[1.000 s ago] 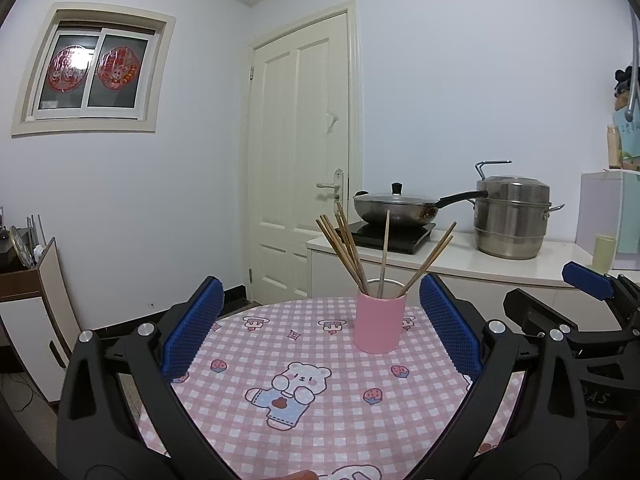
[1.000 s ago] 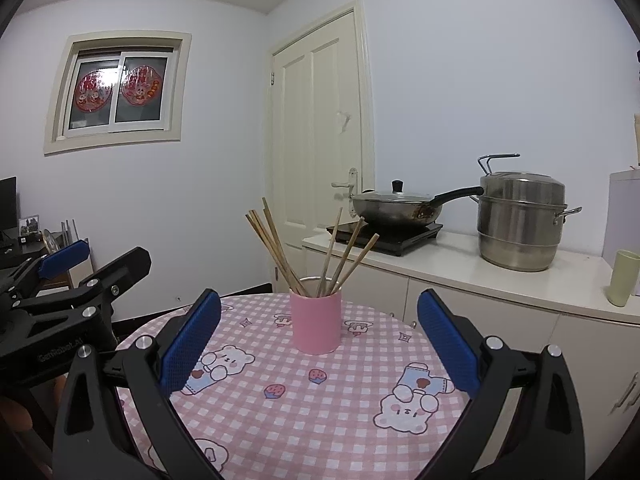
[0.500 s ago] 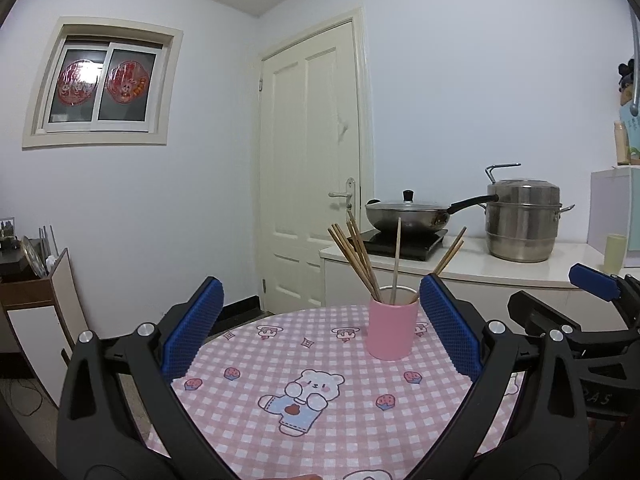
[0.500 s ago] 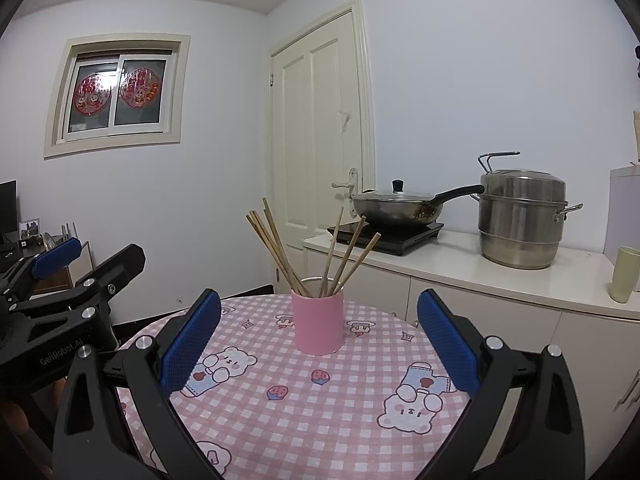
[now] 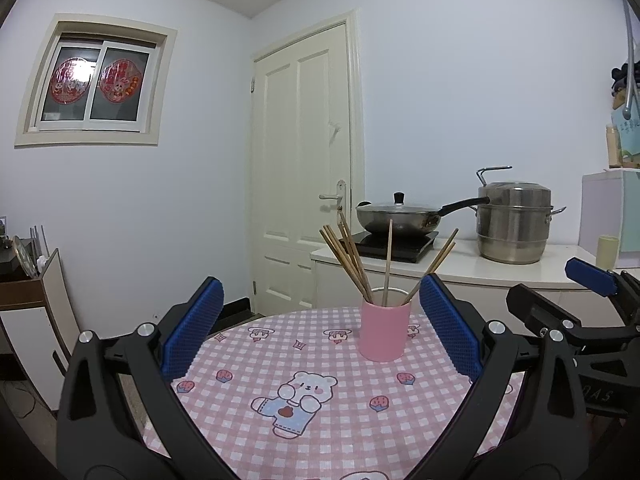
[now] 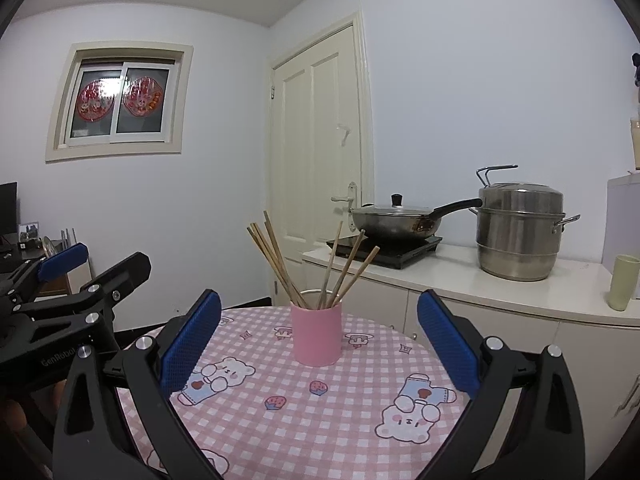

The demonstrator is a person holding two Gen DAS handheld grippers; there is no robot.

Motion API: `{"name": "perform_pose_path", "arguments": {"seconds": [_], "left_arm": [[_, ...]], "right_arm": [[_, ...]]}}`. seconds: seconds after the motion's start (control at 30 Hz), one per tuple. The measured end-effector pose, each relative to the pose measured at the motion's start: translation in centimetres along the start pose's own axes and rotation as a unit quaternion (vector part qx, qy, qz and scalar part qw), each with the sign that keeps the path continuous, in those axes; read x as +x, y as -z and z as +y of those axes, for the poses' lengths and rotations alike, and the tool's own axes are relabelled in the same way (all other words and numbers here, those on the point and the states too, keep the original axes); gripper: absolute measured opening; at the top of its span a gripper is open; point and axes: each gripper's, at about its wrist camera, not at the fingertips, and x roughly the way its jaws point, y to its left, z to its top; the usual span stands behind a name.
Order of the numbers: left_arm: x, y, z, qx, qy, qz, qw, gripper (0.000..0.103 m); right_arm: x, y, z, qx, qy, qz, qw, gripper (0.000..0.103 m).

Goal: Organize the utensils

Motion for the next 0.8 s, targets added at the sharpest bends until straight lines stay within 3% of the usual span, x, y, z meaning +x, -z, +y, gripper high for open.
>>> {"name": "perform_pose_path", "arguments": {"seconds": [0.8], "left_arm": [[0.33, 0.04, -0.49, 0.009, -0.003, 0.0, 1.0, 0.097]], "right_arm": [[0.06, 0.1, 0.55, -0.001, 0.005, 0.002, 1.0, 0.095]]}}
